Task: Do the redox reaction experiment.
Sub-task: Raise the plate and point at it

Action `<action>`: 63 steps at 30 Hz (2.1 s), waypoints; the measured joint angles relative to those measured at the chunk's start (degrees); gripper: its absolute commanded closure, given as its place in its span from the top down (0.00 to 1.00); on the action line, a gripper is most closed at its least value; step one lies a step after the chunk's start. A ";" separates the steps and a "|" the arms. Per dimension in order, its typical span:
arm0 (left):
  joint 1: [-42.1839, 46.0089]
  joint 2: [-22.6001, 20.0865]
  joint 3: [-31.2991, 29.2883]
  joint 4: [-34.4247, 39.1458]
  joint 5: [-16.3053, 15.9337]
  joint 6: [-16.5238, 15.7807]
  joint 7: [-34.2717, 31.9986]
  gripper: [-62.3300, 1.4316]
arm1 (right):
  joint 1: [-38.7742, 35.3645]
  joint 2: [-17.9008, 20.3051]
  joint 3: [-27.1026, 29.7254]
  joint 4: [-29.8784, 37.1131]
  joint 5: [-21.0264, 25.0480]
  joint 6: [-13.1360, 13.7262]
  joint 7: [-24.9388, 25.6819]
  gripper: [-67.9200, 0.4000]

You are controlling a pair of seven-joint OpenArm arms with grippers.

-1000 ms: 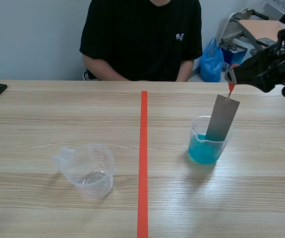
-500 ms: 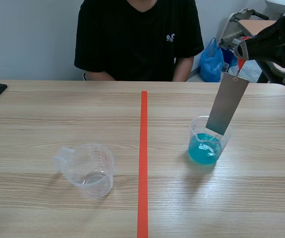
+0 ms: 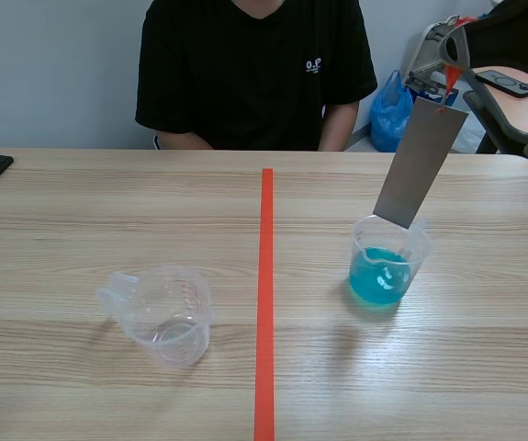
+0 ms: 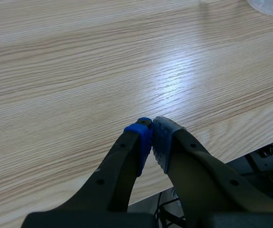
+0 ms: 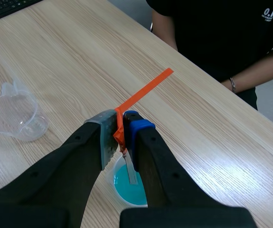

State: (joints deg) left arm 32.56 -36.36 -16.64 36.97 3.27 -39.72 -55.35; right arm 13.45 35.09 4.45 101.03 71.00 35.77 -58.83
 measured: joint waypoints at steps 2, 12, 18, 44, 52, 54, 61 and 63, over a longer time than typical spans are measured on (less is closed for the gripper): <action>0.00 0.00 0.00 0.00 0.00 0.00 0.00 0.07 | 0.00 0.00 0.00 0.11 0.00 0.00 0.00 0.02; 0.00 0.00 0.00 0.00 -0.02 0.00 -0.09 0.07 | 0.00 2.95 0.00 0.11 1.99 0.00 2.43 0.03; -0.04 0.00 0.00 0.00 -0.04 0.00 -0.31 0.07 | 0.00 4.63 -0.02 0.11 3.43 -0.17 4.24 0.03; -23.96 -5.49 3.63 -0.13 3.06 -0.07 7.91 0.07 | -0.02 5.40 -2.01 0.11 4.37 -0.17 5.42 0.02; -42.03 -4.52 17.68 -0.72 4.24 -0.07 14.91 0.07 | 0.00 5.40 -2.01 0.11 4.39 -0.17 5.42 0.02; -46.66 -3.26 21.14 -1.99 4.22 -0.07 16.31 0.07 | 0.00 5.40 -2.01 0.11 4.44 -0.17 5.44 0.02; -59.84 4.79 32.54 -9.22 4.48 -0.07 20.41 0.07 | 0.00 5.40 -2.01 0.11 4.48 -0.17 5.42 0.02; -62.34 7.61 35.01 -10.95 4.66 -0.07 20.83 0.07 | 0.00 5.40 -2.01 0.11 4.48 -0.17 5.44 0.02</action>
State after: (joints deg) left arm -29.78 -28.75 18.37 26.02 7.92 -39.79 -34.52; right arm 13.45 40.49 2.44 101.14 75.48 35.59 -53.39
